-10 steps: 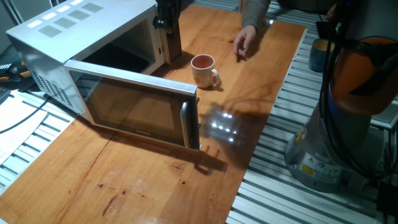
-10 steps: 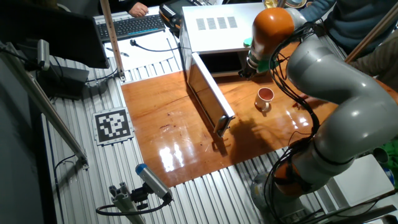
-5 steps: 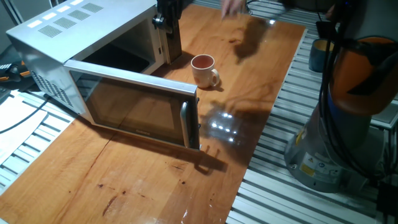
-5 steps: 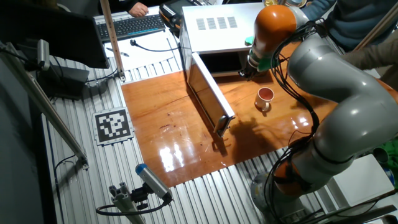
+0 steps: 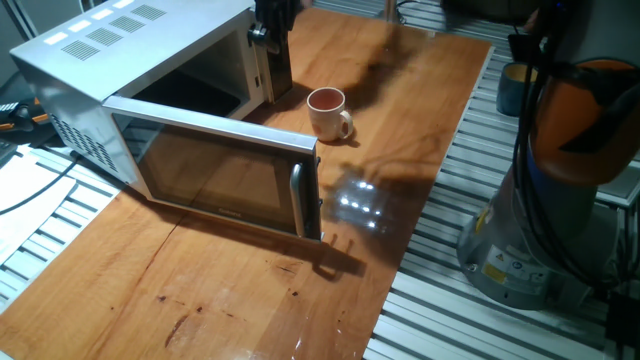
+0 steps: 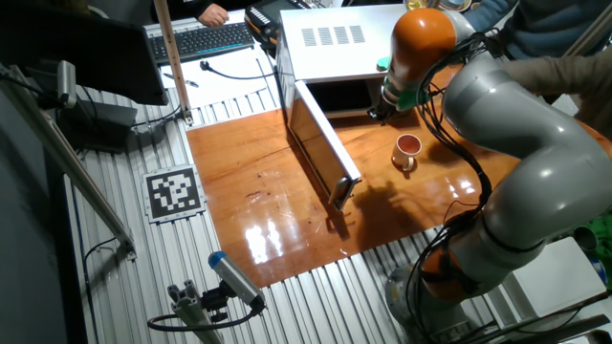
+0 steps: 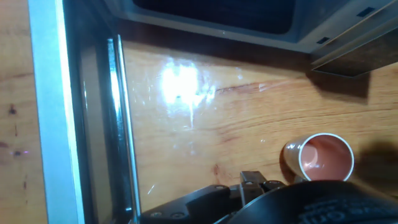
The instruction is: Put the bowl into the microwave
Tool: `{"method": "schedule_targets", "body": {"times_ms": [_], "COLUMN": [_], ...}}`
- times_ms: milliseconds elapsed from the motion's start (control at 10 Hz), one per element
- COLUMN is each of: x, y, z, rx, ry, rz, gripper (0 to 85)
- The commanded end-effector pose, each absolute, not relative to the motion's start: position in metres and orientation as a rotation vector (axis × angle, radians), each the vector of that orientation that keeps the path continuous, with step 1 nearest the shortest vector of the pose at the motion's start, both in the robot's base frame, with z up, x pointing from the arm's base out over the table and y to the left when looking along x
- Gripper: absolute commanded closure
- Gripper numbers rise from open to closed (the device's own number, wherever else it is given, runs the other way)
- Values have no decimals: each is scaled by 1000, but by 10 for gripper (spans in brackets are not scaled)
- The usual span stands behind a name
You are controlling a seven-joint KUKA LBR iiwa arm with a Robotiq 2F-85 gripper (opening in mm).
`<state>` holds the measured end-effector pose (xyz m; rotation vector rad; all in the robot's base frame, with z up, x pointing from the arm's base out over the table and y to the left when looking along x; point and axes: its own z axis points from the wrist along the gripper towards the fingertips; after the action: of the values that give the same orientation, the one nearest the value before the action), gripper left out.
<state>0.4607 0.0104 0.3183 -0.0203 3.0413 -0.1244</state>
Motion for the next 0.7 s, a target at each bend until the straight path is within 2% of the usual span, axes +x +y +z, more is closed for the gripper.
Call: {"method": "schedule_targets", "body": {"times_ms": [0,300,400,600], "x": [461,465,471,482], "y": [10,7,8,12], "z": [318,317,315,315], "rx": [12,100,123,168], "ry": [3054,3066,3092,3166], "rz": [-140,-154,-121,-174], "gripper": [850,850,850,850]}}
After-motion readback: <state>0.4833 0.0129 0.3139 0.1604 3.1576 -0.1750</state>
